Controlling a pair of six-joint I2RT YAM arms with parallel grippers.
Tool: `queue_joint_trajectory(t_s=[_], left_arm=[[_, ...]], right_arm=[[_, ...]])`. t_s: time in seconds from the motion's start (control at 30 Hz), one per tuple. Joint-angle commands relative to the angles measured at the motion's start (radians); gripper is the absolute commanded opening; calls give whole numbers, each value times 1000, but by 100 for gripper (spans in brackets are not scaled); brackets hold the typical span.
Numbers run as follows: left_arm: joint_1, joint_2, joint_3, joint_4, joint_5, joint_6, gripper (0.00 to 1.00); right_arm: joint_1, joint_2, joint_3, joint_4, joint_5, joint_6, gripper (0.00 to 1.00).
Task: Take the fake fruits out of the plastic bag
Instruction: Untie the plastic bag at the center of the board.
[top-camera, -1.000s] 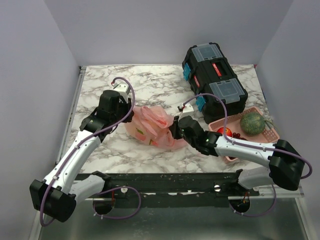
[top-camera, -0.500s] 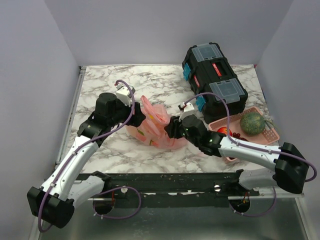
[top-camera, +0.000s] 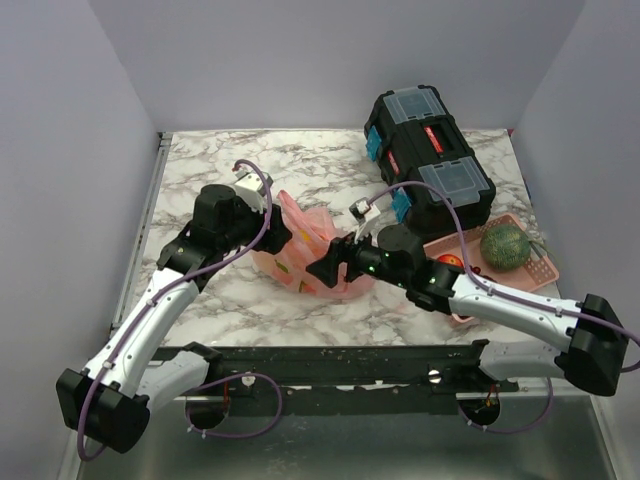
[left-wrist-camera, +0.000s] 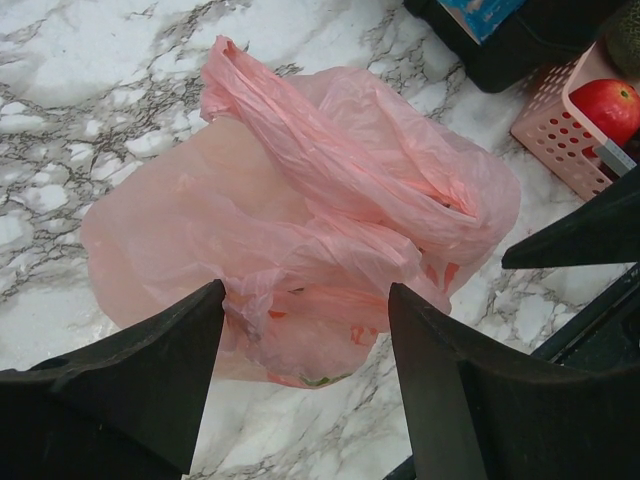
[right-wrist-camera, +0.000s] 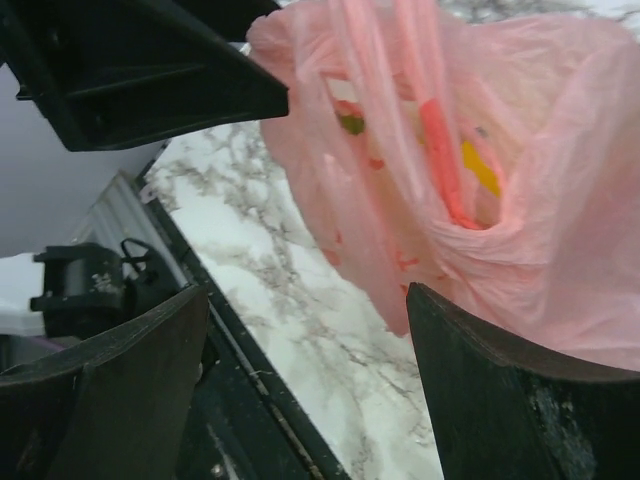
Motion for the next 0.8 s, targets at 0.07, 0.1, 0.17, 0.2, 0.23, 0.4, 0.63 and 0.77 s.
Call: queue_joint_trajectory(t_s=[0.07, 0.1, 0.17, 0.2, 0.23, 0.4, 0.63, 0.77], left_arm=[[-3, 9, 0, 18, 30, 9, 68], [-3, 8, -1, 17, 31, 9, 69], [-3, 8, -1, 20, 35, 8, 69], [-3, 8, -1, 18, 38, 8, 69], [-3, 9, -1, 19, 40, 7, 69], [-3, 2, -1, 18, 49, 4, 69], [-3, -27, 87, -113, 113, -106, 74], [-4, -133, 78, -158, 96, -97, 76]], right_arm=[[-1, 85, -14, 51, -85, 72, 78], [-1, 101, -11, 31, -52, 80, 76], [-1, 126, -14, 18, 6, 93, 74], [0, 140, -18, 20, 31, 103, 73], [-1, 155, -18, 26, 50, 110, 71], [-1, 254, 34, 52, 54, 134, 54], [-1, 282, 92, 99, -53, 170, 19], [0, 270, 101, 172, -161, 221, 13]])
